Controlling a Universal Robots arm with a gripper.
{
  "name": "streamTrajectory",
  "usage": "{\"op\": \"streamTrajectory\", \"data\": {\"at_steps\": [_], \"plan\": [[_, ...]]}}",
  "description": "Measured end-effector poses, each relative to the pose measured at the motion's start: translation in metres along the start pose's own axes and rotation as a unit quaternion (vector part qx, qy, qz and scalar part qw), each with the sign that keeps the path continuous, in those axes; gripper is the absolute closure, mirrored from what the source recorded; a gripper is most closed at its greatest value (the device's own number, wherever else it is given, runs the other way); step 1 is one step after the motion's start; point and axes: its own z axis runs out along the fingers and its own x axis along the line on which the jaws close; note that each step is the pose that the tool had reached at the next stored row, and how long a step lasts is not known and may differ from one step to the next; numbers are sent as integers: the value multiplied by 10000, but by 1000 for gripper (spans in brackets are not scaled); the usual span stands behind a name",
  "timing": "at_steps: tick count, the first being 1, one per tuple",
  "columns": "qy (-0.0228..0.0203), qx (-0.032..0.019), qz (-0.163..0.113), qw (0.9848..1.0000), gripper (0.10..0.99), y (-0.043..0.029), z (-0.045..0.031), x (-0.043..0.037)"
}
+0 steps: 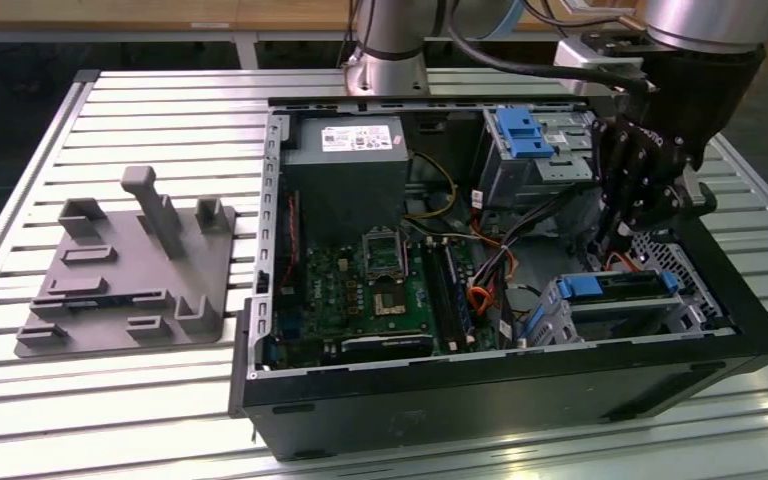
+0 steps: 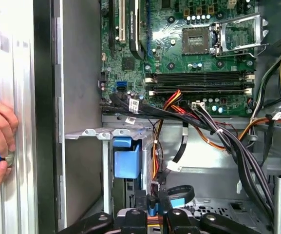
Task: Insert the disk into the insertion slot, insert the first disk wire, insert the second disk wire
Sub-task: 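Insert the second disk wire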
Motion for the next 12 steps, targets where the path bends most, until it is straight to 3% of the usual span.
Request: {"op": "streamTrajectory", "data": {"at_steps": [7,12], "plan": [[4,-26,104,9999,851,1,15,18],[7,-81,142,9999,863,-11,24,20]]}}
